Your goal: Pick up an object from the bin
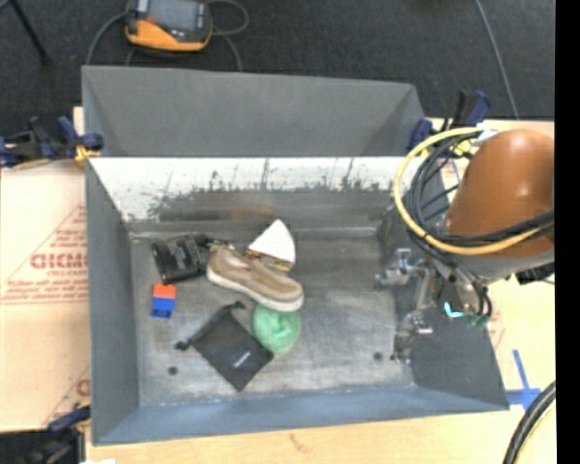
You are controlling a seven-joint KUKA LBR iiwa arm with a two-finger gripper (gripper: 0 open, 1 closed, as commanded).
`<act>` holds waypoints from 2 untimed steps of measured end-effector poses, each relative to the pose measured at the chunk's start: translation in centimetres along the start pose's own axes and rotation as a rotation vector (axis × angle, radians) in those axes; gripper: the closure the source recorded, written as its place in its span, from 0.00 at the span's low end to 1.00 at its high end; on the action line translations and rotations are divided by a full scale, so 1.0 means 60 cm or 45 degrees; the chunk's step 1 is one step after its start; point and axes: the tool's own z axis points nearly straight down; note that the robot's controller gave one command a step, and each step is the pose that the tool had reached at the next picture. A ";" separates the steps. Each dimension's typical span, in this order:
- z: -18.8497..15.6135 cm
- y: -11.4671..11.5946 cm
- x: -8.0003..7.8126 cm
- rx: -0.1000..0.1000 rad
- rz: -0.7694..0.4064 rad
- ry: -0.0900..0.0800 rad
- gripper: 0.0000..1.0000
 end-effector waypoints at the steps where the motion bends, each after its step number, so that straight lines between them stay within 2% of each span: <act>1: -0.006 0.000 -0.003 0.001 -0.004 -0.010 0.00; 2: 0.070 0.032 -0.058 -0.001 0.142 -0.015 0.00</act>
Offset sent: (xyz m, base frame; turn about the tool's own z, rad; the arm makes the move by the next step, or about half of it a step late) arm 0.0924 0.0573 -0.1345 0.3223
